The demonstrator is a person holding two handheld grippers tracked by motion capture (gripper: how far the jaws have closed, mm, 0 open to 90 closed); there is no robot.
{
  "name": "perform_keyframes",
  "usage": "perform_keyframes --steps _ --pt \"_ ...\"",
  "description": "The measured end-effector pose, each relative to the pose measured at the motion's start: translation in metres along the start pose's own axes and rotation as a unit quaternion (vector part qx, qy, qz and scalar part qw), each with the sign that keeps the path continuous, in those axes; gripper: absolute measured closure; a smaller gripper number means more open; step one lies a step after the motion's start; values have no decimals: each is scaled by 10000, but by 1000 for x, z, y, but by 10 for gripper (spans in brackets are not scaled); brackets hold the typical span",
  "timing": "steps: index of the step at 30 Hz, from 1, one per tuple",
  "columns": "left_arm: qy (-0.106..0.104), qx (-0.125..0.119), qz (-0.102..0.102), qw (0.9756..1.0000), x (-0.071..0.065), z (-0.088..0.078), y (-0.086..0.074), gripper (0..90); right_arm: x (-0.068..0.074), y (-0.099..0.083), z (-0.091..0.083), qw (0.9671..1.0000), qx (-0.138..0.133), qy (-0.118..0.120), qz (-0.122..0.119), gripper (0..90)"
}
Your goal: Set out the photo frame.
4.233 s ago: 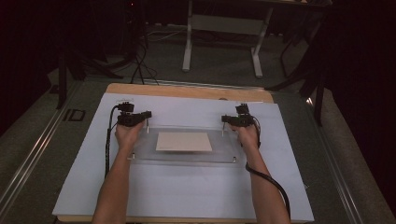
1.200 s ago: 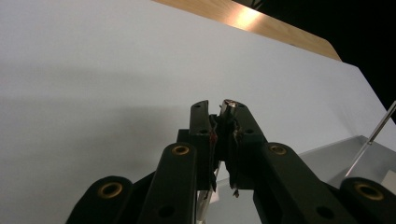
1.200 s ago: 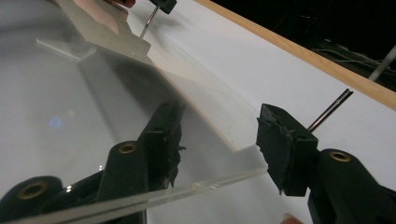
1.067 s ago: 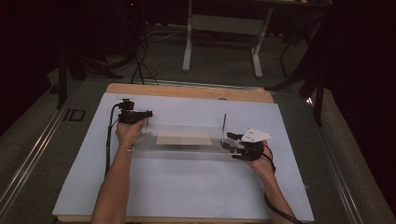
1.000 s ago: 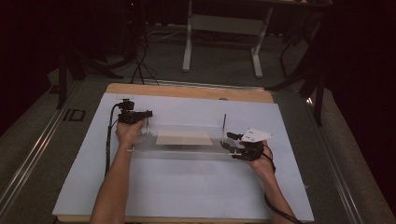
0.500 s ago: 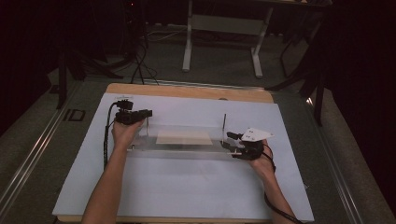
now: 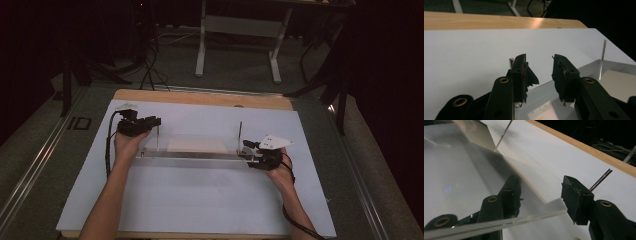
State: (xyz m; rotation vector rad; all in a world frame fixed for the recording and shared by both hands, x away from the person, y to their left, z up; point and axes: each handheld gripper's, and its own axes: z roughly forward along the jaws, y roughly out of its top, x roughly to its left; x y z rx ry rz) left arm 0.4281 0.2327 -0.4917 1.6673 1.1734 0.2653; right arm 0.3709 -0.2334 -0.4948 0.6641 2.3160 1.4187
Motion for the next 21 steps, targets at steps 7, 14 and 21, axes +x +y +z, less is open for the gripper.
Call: perform_keyframes --steps 7,14,21 --pt "-126 -136 153 9997 -5 -14 1 619 -3 4 0 10000 39 30 57 485" --pt "-190 -165 315 9992 -6 -25 0 610 -6 8 0 9999 1 8 145 484" --pt "-241 -307 471 9981 -9 -38 1 610 -10 14 1 9996 -64 -31 259 484"
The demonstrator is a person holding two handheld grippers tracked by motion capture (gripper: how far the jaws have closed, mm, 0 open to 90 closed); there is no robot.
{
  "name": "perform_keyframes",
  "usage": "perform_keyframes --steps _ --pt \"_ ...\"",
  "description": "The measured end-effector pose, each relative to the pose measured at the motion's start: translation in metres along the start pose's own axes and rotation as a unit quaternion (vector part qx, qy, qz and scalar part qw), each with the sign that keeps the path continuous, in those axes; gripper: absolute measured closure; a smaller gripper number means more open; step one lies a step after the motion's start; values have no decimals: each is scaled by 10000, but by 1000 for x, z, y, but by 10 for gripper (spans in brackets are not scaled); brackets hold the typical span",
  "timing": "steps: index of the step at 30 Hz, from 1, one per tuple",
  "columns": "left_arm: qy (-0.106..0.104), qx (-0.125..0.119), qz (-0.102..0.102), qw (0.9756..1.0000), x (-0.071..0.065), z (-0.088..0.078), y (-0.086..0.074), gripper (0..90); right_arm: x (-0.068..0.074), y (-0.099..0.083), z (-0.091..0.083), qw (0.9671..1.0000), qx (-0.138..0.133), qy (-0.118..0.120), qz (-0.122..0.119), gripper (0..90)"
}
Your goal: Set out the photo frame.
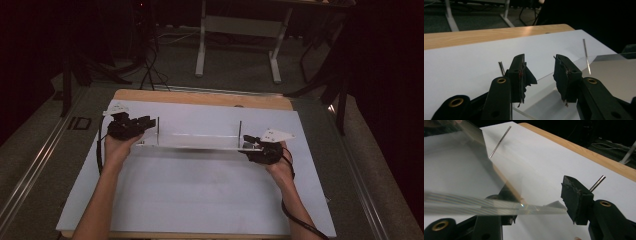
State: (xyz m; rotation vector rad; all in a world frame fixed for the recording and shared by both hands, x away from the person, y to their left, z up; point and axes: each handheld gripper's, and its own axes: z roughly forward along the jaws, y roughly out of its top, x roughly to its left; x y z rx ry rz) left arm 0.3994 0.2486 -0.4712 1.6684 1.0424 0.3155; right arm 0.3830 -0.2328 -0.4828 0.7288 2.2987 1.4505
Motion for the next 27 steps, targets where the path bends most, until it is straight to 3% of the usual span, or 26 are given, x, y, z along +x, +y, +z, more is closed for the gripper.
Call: perform_keyframes --steps 5,27 --pt "17 16 155 9999 -4 -6 1 610 -3 4 1 10000 -26 -19 65 484" --pt "151 -203 389 9989 -5 -45 -11 597 -10 14 4 9996 -64 -96 266 484"
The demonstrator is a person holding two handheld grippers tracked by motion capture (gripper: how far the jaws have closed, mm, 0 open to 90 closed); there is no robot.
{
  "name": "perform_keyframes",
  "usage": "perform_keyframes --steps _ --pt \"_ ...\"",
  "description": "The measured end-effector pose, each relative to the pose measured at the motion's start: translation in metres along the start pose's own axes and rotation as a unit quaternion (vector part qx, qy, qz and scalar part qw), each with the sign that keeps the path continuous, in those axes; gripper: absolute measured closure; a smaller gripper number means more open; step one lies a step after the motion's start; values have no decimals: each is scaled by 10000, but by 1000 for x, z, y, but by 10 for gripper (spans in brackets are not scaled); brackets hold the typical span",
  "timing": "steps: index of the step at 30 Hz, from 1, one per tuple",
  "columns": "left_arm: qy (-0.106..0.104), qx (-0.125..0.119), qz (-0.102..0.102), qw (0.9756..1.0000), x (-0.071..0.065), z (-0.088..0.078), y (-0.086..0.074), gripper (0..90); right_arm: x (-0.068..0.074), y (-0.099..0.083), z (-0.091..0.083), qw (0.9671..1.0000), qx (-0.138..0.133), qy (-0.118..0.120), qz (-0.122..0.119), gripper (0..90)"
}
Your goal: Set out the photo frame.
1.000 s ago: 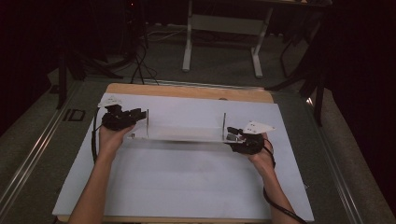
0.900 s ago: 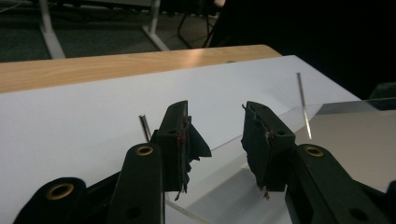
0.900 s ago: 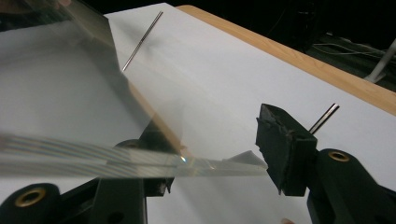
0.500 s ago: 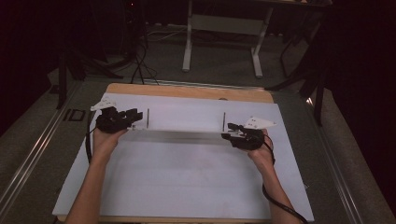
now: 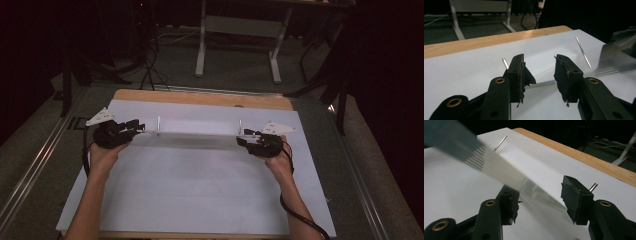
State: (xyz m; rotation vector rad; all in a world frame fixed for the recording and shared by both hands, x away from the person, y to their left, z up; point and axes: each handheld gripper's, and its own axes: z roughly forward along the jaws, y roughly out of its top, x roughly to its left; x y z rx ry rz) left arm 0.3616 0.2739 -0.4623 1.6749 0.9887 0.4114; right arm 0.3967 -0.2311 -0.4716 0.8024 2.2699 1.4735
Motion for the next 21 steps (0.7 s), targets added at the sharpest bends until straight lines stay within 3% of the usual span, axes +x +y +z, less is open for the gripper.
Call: perform_keyframes --steps 11,15,21 --pt "-87 100 282 9995 -6 -4 -8 576 -3 5 2 9999 0 -66 86 484" --pt "-129 8 464 9988 -12 -1 -6 566 -4 7 2 9999 2 -79 107 485" --pt "-208 -138 528 9983 -16 5 -3 541 -5 8 3 9999 2 -99 128 485"
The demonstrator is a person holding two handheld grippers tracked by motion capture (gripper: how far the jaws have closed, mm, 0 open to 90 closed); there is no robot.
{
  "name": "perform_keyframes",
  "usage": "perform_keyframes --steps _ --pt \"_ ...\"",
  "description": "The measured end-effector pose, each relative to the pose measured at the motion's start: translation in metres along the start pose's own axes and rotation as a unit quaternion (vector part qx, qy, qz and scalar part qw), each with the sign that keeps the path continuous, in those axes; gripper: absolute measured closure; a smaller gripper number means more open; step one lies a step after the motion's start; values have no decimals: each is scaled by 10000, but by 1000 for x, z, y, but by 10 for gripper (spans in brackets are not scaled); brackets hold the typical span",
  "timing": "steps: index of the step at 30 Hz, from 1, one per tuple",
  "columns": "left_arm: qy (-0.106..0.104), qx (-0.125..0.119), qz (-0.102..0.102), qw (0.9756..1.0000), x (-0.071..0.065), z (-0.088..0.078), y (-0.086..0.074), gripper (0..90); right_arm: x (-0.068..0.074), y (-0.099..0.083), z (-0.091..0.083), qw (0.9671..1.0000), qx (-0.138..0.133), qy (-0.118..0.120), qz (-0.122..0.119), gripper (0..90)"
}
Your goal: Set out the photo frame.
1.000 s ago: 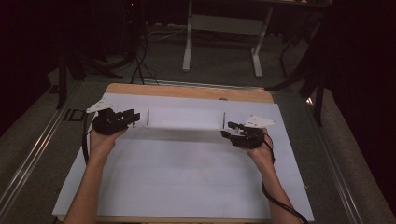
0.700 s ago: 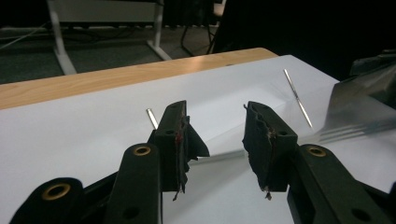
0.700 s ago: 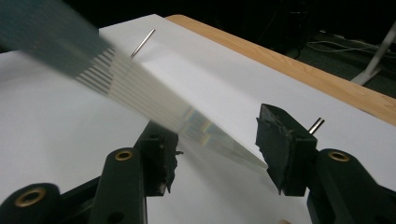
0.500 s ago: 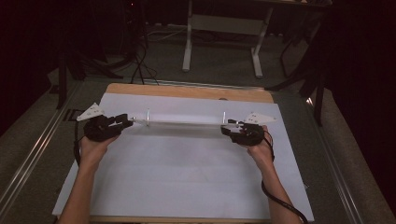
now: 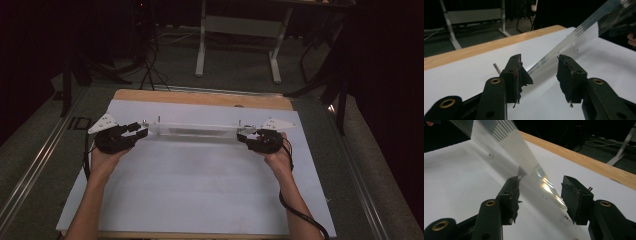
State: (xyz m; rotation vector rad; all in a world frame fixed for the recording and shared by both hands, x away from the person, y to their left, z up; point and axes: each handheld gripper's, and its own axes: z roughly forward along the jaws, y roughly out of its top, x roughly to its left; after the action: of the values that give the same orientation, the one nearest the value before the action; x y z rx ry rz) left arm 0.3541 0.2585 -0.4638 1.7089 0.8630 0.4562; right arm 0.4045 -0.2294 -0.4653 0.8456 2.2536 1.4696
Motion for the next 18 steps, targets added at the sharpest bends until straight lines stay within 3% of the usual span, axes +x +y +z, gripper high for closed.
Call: perform_keyframes --steps 3,18 --pt "-3 78 112 9999 -3 7 3 533 0 1 0 10000 3 -1 9 485" --pt "-4 -26 303 9995 -13 22 13 477 -3 3 1 10000 -22 -39 89 489"
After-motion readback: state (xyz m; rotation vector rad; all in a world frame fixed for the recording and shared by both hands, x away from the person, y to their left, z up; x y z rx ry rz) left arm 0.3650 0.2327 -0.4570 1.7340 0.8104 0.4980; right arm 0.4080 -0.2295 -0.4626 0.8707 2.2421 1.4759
